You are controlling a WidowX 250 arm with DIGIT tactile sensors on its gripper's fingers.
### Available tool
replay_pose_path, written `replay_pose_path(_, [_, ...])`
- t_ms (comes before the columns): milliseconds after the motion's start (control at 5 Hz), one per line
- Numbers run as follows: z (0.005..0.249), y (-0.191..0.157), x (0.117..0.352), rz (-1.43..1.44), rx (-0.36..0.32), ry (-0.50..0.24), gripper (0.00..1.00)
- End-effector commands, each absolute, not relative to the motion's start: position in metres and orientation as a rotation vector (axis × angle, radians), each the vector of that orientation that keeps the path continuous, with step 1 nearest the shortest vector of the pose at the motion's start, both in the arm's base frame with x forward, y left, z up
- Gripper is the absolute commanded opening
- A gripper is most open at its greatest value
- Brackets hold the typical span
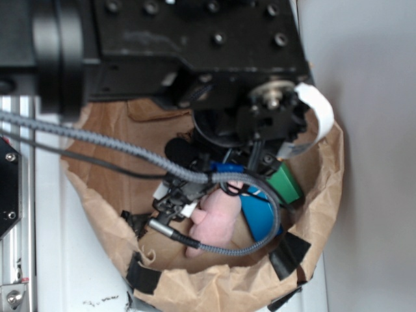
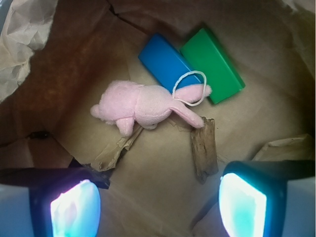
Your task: Grab the wood chip.
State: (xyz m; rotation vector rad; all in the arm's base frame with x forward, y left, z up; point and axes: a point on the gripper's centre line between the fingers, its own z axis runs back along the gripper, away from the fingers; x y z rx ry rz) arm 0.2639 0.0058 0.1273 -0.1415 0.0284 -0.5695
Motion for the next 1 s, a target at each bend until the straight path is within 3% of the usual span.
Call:
replay_pose_path(0, [0.140,0.003,0.270,-0.581,-0.123,-0.024,1.00])
replay_pose_path(200, [0.101,0.004,0.277,-0.597,-0.081,-0.070,1.00])
replay_pose_path(400, [0.069,0.004,0.286,-0.630,-0.083,-0.064,1.00])
replay_pose_path(800, [0.008,0.001,0.296,-0.687,0.009,-0.079,1.00])
